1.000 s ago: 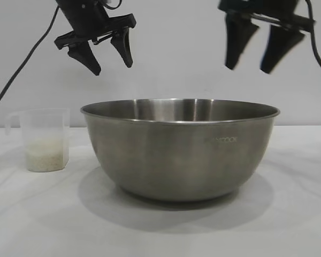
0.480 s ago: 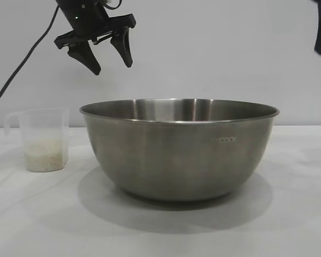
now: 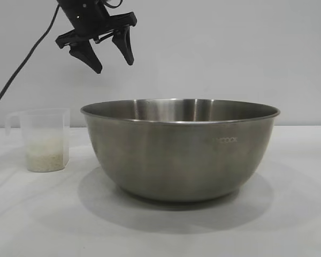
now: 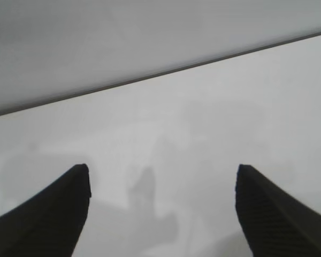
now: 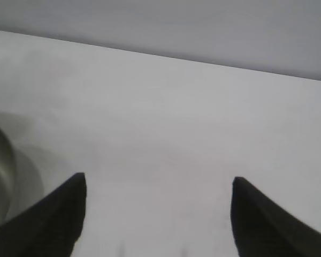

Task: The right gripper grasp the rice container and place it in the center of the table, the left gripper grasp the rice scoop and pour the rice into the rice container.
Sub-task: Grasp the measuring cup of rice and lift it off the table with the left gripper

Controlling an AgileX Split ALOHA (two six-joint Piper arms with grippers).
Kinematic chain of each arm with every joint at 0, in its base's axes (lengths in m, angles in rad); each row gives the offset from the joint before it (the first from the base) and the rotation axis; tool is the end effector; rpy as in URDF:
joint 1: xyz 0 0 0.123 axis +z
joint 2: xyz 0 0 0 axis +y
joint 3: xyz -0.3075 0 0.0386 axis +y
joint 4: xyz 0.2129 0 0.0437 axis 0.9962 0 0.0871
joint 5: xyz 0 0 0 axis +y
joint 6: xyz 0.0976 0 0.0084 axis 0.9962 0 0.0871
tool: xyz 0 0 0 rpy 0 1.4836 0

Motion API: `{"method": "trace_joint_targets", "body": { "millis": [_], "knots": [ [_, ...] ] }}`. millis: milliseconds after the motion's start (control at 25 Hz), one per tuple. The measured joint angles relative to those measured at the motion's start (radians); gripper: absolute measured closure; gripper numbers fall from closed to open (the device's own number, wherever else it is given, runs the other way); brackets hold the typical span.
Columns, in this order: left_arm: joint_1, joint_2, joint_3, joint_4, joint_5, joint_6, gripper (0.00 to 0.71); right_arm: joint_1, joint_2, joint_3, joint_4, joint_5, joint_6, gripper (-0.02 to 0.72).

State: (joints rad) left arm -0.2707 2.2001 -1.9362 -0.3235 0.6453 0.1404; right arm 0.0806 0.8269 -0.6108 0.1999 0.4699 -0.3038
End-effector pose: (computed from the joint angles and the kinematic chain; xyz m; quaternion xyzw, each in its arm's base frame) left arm 0.4732 -0.1508 0.2667 0.1049 0.9165 -0.1604 0.3512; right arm 0.1174 0.0183 0.3180 -0.1116 0.8746 0.0292 0.4709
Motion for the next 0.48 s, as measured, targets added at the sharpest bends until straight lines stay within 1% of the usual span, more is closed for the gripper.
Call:
{"method": "trace_joint_targets", "body": {
  "millis": [160, 280, 400, 480],
  "knots": [
    [0.000, -0.002, 0.000, -0.002, -0.002, 0.000, 0.185, 0.000, -0.202, 0.039, 0.008, 0.186, 0.004, 0.182],
    [0.000, -0.006, 0.000, -0.002, -0.002, 0.000, 0.185, 0.000, -0.280, 0.058, 0.020, 0.310, 0.004, 0.182],
    [0.000, -0.016, 0.000, -0.002, -0.002, 0.000, 0.185, 0.000, -0.329, 0.068, 0.031, 0.414, 0.004, 0.182],
    [0.000, -0.026, 0.000, -0.002, -0.002, 0.000, 0.185, 0.000, -0.361, 0.070, 0.033, 0.464, 0.005, 0.182]
  ]
}}
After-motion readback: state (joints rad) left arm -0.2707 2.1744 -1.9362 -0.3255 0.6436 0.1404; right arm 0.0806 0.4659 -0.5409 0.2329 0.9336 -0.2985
